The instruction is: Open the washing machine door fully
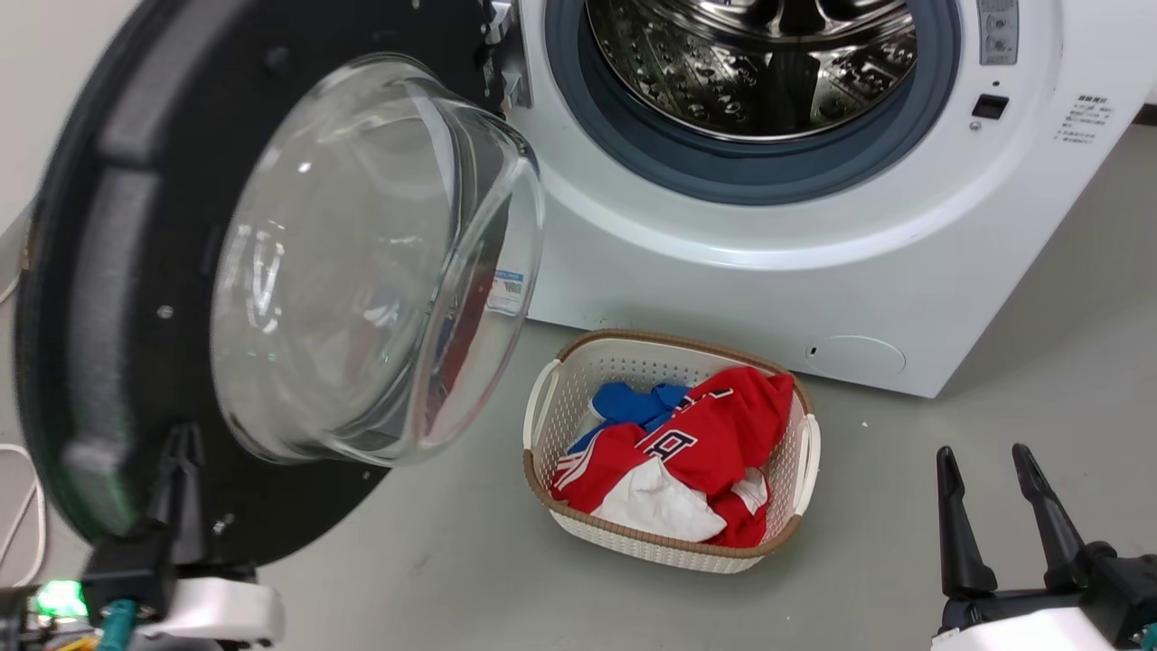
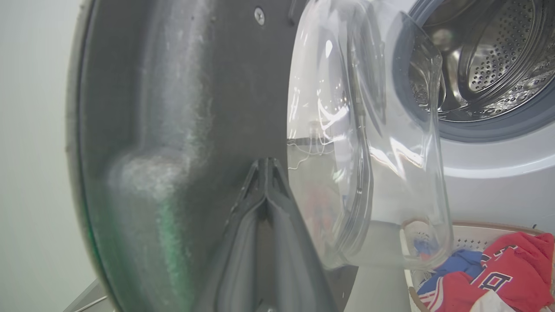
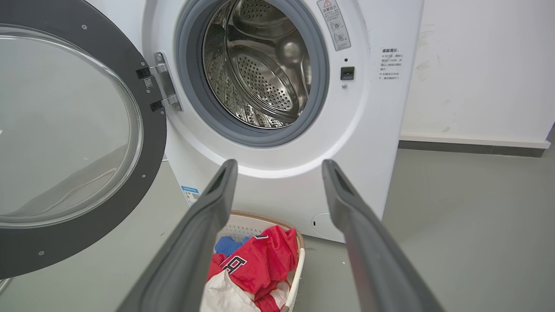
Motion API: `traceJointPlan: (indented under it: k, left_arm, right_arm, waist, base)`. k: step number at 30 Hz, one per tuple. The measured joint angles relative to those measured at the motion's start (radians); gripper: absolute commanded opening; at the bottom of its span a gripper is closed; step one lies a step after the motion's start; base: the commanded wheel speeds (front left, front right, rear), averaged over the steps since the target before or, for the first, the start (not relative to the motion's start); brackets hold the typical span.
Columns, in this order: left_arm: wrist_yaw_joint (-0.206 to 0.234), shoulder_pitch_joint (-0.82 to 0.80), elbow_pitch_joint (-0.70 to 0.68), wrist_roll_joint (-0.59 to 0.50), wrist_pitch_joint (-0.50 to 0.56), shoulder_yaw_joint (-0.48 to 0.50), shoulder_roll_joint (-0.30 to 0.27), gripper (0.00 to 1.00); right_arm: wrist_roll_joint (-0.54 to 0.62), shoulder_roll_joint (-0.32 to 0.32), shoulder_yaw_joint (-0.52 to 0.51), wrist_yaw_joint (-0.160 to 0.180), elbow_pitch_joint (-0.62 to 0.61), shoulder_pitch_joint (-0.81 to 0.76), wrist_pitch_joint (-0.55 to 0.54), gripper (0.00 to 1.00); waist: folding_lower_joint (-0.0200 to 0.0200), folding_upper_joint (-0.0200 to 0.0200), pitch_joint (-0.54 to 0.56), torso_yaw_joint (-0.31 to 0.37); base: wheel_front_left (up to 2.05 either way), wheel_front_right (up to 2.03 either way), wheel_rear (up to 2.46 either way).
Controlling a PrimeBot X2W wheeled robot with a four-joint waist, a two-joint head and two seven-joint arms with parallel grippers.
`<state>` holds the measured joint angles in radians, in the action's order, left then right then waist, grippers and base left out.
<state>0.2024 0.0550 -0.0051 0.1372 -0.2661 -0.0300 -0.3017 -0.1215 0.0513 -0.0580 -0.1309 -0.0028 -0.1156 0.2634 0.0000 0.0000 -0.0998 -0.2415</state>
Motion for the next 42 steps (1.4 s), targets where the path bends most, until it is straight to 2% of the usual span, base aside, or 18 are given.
traceJointPlan:
  k: [11, 24, 36, 42]
  left_arm:
    - [-0.030, -0.123, 0.130, 0.062, 0.000, 0.146, -0.060, 0.00]
    - [-0.088, -0.266, 0.311, 0.115, 0.000, 0.288, -0.100, 0.00]
    - [-0.147, -0.393, 0.507, 0.139, 0.000, 0.388, -0.169, 0.00]
    - [-0.176, -0.441, 0.583, 0.128, 0.000, 0.419, -0.179, 0.00]
  right_arm:
    - [0.027, 0.000, -0.008, 0.000, -0.011, 0.039, 0.000, 1.00]
    - [0.048, 0.000, -0.016, 0.000, -0.020, 0.091, 0.000, 1.00]
    - [0.062, 0.000, -0.018, 0.000, -0.020, 0.121, 0.000, 1.00]
    - [0.064, 0.000, -0.019, 0.000, -0.015, 0.129, 0.000, 1.00]
  waist:
    - [0.0000, 0.0000, -0.076, 0.017]
    - [0.0000, 0.0000, -0.171, 0.034]
    - [0.0000, 0.0000, -0.227, 0.047]
    - [0.0000, 0.0000, -0.233, 0.054]
  base:
    - [0.00, 0.00, 0.00]
    - [0.00, 0.00, 0.00]
    - [0.00, 0.00, 0.00]
    - [0.00, 0.00, 0.00]
